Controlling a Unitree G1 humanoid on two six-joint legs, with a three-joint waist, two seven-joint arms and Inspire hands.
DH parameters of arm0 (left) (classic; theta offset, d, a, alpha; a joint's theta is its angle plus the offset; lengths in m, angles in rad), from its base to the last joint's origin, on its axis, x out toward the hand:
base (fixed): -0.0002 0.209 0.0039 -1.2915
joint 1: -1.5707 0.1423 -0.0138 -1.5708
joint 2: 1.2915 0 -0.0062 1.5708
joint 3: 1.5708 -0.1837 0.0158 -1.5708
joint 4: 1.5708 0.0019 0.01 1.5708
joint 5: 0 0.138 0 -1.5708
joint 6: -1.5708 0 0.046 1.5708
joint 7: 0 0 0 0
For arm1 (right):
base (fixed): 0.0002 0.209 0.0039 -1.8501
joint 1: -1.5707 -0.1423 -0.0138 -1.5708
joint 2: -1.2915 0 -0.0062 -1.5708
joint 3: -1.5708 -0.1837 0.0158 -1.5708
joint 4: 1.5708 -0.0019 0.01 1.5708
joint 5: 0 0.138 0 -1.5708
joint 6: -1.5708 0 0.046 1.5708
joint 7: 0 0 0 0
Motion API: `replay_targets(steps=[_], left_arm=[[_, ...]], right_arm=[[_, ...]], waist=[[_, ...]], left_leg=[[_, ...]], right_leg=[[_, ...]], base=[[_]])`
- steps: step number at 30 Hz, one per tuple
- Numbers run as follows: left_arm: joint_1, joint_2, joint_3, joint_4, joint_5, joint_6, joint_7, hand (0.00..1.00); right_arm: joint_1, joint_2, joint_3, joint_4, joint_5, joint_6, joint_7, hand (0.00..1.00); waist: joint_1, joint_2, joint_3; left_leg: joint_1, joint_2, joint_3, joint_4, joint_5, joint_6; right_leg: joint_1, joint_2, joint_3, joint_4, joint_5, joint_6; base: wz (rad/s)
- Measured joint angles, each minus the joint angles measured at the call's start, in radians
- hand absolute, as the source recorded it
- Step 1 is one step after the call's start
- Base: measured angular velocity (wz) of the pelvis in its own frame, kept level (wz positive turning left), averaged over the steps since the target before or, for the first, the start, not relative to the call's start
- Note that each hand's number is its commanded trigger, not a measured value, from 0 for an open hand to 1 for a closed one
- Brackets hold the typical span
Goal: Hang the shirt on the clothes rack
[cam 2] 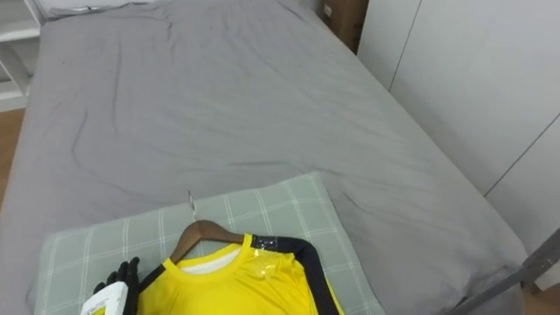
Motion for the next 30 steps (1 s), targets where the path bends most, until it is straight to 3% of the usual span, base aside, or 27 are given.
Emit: replay_targets(steps=[8, 12, 30], left_arm=[[-0.004, -0.002, -0.002, 0.014, -0.002, -0.006, -0.017, 0.0], [-0.004, -0.005, -0.006, 0.017, -0.004, -0.011, -0.047, 0.0], [-0.011, -0.017, -0.006, 0.044, -0.004, -0.01, -0.108, 0.0]], right_arm=[[-0.008, 0.012, 0.039, -0.005, 0.176, -0.047, 0.002, 0.0], [-0.005, 0.011, 0.048, -0.003, 0.227, -0.05, 0.015, 0.0], [-0.005, 0.004, 0.048, 0.001, 0.23, -0.06, 0.036, 0.0]], waist=[[0.02, -0.02, -0.0001], [0.02, -0.02, 0.0], [0.019, -0.013, -0.0034]], left_leg=[[-0.012, 0.0, 0.003, 0.0, 0.0, 0.0], [-0.012, 0.0, 0.004, 0.0, 0.0, 0.0], [-0.018, 0.001, 0.009, 0.008, 0.0, 0.0]], right_leg=[[-0.003, -0.001, -0.008, -0.01, 0.004, -0.001], [-0.003, -0.002, -0.008, -0.01, 0.004, 0.0], [-0.006, -0.001, -0.007, -0.008, 0.008, -0.001]], base=[[0.03], [0.0], [0.0]])
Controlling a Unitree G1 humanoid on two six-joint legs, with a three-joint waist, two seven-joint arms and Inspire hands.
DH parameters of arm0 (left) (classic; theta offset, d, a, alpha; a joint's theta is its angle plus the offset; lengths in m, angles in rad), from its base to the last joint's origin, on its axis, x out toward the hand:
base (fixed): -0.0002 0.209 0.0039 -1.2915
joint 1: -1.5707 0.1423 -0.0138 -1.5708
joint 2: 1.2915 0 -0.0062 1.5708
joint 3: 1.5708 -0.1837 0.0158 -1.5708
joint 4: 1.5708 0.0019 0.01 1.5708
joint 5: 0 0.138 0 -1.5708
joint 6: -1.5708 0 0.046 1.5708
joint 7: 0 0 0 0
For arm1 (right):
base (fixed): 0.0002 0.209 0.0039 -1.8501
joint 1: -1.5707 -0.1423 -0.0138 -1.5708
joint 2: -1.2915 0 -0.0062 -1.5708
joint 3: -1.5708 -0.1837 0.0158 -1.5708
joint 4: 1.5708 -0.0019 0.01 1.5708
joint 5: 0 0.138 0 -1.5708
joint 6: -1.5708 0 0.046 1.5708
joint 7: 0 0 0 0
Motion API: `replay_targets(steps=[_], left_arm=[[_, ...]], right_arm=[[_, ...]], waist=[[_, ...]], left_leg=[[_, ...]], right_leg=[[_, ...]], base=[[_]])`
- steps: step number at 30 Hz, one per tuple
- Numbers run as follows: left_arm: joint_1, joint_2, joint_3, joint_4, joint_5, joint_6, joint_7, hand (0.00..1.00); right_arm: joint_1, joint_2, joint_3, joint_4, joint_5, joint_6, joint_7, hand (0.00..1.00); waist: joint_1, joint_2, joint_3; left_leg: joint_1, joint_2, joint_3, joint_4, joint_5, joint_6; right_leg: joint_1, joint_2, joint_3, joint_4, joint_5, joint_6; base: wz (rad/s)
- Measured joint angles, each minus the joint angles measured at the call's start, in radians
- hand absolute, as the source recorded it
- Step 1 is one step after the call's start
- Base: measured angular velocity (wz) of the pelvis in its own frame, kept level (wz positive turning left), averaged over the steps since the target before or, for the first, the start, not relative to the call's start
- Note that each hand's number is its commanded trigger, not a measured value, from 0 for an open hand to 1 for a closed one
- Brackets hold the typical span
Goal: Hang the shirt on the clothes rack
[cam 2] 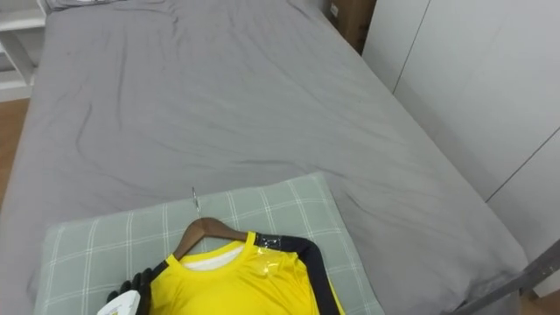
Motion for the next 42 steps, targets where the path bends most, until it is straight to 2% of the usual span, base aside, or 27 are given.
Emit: replay_targets(steps=[11, 14, 17, 25, 30, 42], left_arm=[[-0.019, -0.001, -0.001, 0.035, -0.015, 0.001, -0.002, 0.0], [-0.043, 0.002, 0.001, 0.047, -0.018, 0.005, -0.014, 0.0], [-0.054, 0.02, 0.0, 0.051, -0.019, 0.006, -0.019, 0.0], [-0.09, 0.035, 0.003, 0.056, -0.039, 0.003, -0.039, 0.0], [-0.115, 0.043, 0.005, 0.071, -0.071, 0.002, -0.042, 0.0], [-0.148, 0.05, -0.01, 0.076, -0.129, 0.001, -0.042, 0.0]], right_arm=[[-0.004, -0.004, 0.012, 0.005, 0.0, 0.001, 0.008, 0.0], [-0.008, -0.001, 0.014, 0.026, 0.0, 0.002, 0.013, 0.0], [-0.021, -0.001, 0.035, 0.032, 0.0, 0.001, 0.024, 0.0], [-0.021, -0.001, 0.068, 0.037, 0.026, 0.002, 0.031, 0.0], [-0.027, 0.0, 0.078, 0.035, 0.032, 0.002, 0.03, 0.0], [-0.033, 0.002, 0.089, 0.014, 0.034, 0.001, -0.006, 0.0]], waist=[[-0.001, -0.001, 0.0], [0.0, -0.009, 0.0036], [0.001, -0.022, 0.0069], [0.011, -0.036, 0.0034], [0.026, -0.041, 0.0031], [0.024, -0.041, 0.0028]], left_leg=[[-0.007, 0.001, 0.004, 0.0, 0.0, 0.0], [-0.01, 0.002, 0.011, -0.001, 0.001, 0.0], [-0.015, 0.006, 0.024, 0.0, 0.004, 0.0], [-0.047, 0.015, 0.029, 0.014, 0.004, 0.0], [-0.067, 0.022, 0.044, 0.024, 0.004, 0.0], [-0.108, 0.025, 0.052, 0.041, 0.006, 0.002]], right_leg=[[-0.01, 0.002, 0.01, 0.0, 0.002, 0.0], [-0.017, 0.002, 0.01, 0.003, 0.002, -0.001], [-0.029, 0.003, 0.013, 0.004, 0.008, -0.003], [-0.056, 0.008, 0.013, 0.0, 0.025, -0.004], [-0.075, 0.017, 0.029, -0.005, 0.04, -0.01], [-0.105, 0.017, 0.034, -0.014, 0.056, -0.007]], base=[[-0.01], [-0.05], [-0.09], [0.0], [-0.1], [-0.02]])
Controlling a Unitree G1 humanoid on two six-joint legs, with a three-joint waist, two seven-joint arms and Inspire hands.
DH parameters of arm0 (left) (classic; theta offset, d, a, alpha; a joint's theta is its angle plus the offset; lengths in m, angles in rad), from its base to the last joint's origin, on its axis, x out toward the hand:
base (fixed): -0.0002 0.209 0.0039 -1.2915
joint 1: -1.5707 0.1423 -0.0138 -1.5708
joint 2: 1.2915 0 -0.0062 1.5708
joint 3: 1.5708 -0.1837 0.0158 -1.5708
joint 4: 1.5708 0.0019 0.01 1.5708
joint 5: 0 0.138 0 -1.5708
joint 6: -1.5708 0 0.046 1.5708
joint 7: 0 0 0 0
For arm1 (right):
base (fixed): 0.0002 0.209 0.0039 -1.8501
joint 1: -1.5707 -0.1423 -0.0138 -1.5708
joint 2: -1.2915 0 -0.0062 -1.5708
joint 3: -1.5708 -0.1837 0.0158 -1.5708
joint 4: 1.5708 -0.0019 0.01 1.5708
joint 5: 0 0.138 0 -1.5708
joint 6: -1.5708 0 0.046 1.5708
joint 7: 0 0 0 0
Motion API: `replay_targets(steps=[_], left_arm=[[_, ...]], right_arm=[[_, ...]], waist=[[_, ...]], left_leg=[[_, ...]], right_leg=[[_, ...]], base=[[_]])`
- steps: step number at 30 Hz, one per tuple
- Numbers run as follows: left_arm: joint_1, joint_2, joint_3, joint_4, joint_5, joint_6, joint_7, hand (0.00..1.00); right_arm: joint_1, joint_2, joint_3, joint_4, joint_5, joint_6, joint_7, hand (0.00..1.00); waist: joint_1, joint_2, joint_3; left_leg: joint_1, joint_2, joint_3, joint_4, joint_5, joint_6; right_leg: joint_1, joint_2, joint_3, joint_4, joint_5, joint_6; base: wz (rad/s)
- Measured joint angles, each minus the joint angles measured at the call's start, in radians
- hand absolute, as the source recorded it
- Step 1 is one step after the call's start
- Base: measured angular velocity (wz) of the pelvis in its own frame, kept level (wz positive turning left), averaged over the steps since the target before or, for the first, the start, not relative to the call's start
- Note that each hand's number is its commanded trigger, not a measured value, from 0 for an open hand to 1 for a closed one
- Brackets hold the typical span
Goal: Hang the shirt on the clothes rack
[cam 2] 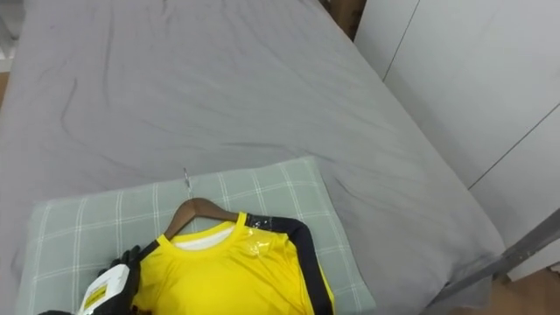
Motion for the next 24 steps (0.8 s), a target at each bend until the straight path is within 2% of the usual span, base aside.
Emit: replay_targets(steps=[10, 11, 12, 13, 15, 18, 21, 24], left_arm=[[-0.008, 0.004, -0.001, 0.0, -0.028, -0.002, -0.006, 0.0], [-0.01, 0.004, -0.001, 0.0, -0.028, -0.002, -0.007, 0.19], [-0.012, 0.005, -0.001, 0.0, -0.029, -0.002, -0.009, 0.54], [-0.014, 0.006, -0.001, 0.0, -0.029, -0.002, -0.011, 0.64], [-0.024, 0.011, -0.001, 0.0, -0.03, -0.002, -0.019, 1.0], [-0.048, 0.017, 0.001, 0.0, -0.038, -0.002, -0.011, 1.0], [-0.069, 0.043, 0.001, 0.0, -0.058, -0.002, 0.002, 1.0], [-0.079, 0.053, -0.001, 0.011, -0.059, -0.003, 0.002, 1.0]], right_arm=[[0.0, 0.0, 0.018, -0.02, -0.001, 0.0, -0.01, 0.0], [0.0, 0.0, 0.018, -0.02, -0.003, 0.0, -0.01, 0.0], [-0.003, 0.0, 0.019, -0.021, -0.006, 0.0, -0.011, 0.0], [-0.008, 0.0, 0.019, -0.021, -0.008, 0.0, -0.011, 0.0], [-0.01, 0.0, 0.02, -0.021, -0.009, 0.0, -0.01, 0.0], [-0.015, 0.0, 0.02, -0.022, -0.011, 0.0, -0.011, 0.0], [-0.017, 0.0, 0.022, -0.024, -0.013, 0.0, -0.012, 0.0], [-0.018, -0.001, 0.038, -0.037, -0.016, -0.001, -0.017, 0.0]], waist=[[0.0, -0.002, 0.0019], [0.0, -0.004, 0.0027], [0.0, -0.005, 0.0035], [0.0, -0.005, 0.0042], [0.0, -0.008, 0.0105], [0.001, -0.009, 0.0119], [0.001, -0.008, 0.0121], [0.001, -0.009, 0.0126]], left_leg=[[-0.007, 0.001, 0.0, 0.001, 0.0, 0.0], [-0.007, 0.001, 0.0, 0.001, 0.0, 0.0], [-0.009, 0.001, 0.0, 0.001, 0.0, 0.0], [-0.009, 0.001, 0.0, 0.001, 0.0, 0.0], [-0.012, 0.0, 0.0, 0.002, 0.0, 0.001], [-0.025, 0.0, 0.0, 0.01, 0.001, 0.001], [-0.022, 0.0, 0.001, 0.013, 0.001, 0.002], [-0.021, 0.007, 0.002, 0.013, 0.001, 0.002]], right_leg=[[-0.007, -0.001, 0.0, -0.001, 0.001, -0.001], [-0.007, -0.002, 0.0, -0.001, 0.001, -0.001], [-0.007, -0.002, 0.0, -0.002, 0.001, -0.001], [-0.007, -0.002, 0.0, -0.002, 0.001, -0.001], [-0.009, -0.002, 0.0, -0.003, 0.001, -0.001], [-0.016, -0.001, 0.0, -0.003, 0.003, 0.001], [-0.012, -0.001, 0.0, -0.003, 0.003, 0.001], [-0.012, -0.002, -0.002, -0.001, 0.004, 0.001]], base=[[0.0], [0.0], [0.0], [0.0], [0.02], [0.05], [-0.01], [0.0]])
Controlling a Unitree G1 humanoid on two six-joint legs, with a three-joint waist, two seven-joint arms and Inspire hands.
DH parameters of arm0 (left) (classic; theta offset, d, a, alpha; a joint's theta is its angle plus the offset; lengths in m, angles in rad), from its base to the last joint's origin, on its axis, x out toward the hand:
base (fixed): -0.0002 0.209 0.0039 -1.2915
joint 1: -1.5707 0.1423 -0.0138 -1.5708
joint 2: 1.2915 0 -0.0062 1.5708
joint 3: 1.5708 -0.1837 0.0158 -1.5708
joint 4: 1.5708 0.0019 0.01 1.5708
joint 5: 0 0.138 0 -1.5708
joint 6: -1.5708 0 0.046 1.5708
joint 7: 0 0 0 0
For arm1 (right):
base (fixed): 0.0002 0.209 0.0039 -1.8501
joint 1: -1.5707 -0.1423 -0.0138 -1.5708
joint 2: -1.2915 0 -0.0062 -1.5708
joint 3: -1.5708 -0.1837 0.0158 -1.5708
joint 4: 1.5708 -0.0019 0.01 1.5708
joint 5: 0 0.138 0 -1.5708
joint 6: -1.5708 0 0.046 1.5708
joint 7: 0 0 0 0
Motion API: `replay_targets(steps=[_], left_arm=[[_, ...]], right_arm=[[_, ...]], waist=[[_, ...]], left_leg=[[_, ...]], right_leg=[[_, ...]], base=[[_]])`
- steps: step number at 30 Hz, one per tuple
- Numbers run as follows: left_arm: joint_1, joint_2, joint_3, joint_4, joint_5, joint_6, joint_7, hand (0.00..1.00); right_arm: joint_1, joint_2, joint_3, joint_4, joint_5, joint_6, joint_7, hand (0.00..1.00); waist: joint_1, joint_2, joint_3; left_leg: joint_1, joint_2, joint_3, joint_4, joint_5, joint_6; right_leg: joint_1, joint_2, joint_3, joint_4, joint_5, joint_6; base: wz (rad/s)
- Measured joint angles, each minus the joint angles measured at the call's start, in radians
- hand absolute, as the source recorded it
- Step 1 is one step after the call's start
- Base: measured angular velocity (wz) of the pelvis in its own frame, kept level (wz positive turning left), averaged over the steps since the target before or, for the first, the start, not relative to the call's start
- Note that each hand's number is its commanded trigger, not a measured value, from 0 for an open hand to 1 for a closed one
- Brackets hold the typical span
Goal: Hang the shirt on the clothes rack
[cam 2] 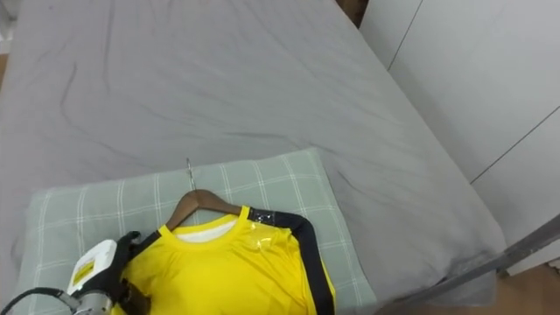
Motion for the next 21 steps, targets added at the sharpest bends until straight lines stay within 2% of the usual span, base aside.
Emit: replay_targets(steps=[7, 21], left_arm=[[-0.02, 0.009, -0.005, 0.015, 0.0, -0.001, 0.001, 1.0], [-0.014, 0.009, -0.006, 0.027, -0.029, 0.0, -0.029, 1.0]], right_arm=[[0.0, -0.003, 0.018, -0.019, 0.0, -0.006, -0.006, 0.0], [0.003, -0.004, 0.019, -0.028, 0.0, -0.009, -0.004, 0.0]], waist=[[-0.003, 0.0, 0.0072], [-0.002, 0.004, 0.007]], left_leg=[[-0.001, 0.0, 0.001, -0.001, 0.0, 0.0], [-0.005, 0.001, 0.003, 0.005, 0.0, 0.0]], right_leg=[[-0.001, -0.005, -0.004, 0.0, 0.001, 0.0], [-0.002, 0.001, 0.003, 0.0, 0.001, 0.0]], base=[[0.0], [0.0]])
